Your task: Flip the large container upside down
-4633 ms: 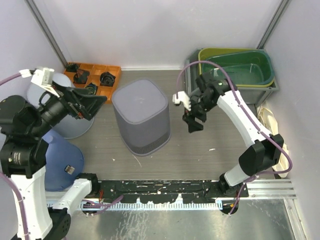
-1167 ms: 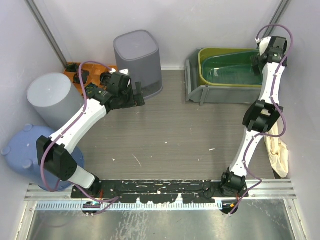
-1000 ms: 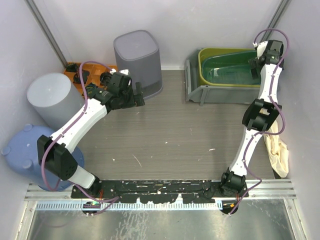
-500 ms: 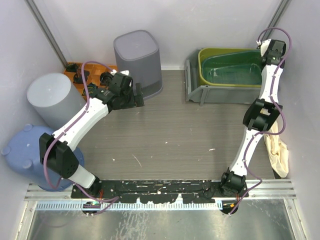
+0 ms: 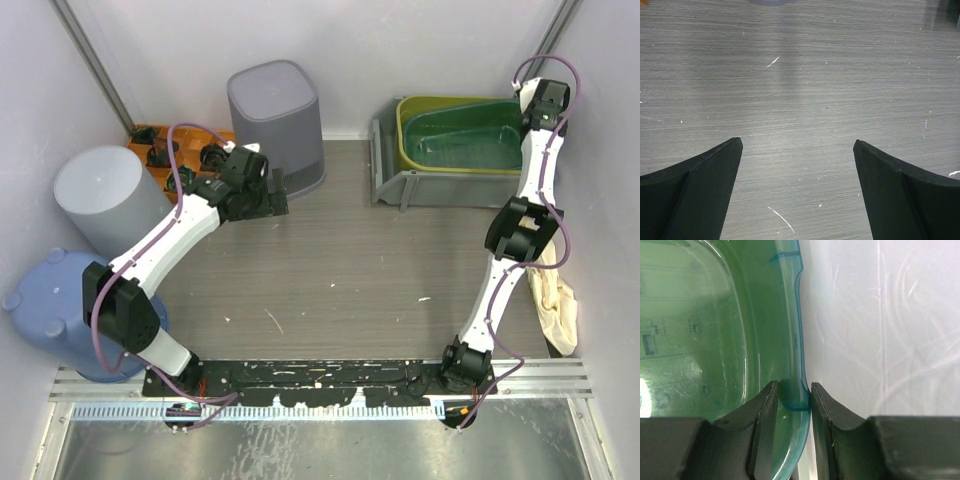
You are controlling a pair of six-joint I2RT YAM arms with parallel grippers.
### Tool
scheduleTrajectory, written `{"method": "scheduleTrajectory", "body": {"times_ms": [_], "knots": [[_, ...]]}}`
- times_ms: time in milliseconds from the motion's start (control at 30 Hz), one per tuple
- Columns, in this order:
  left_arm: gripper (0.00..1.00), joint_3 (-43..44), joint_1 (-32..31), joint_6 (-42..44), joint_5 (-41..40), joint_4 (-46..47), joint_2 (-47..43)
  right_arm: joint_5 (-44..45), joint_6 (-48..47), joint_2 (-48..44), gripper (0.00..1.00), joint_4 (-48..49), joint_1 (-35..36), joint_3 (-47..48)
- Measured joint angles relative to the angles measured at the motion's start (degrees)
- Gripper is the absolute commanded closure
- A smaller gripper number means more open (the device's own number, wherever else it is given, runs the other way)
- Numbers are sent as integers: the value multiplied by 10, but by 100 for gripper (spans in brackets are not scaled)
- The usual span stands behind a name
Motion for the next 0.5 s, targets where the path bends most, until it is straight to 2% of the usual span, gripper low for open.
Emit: {"method": "scheduleTrajectory", "body": {"times_ms": [267,367,500], "knots": [[4,0,0,1,-4,-7,14,-66,51,-49,100,-47,2,-3],[4,3,0,1,-3,-10,24,-89,74,-115,100,-50,20,-19],[4,16,0,1,-2,-15,35,-94,95,-240,100,-25,87,-36]]}}
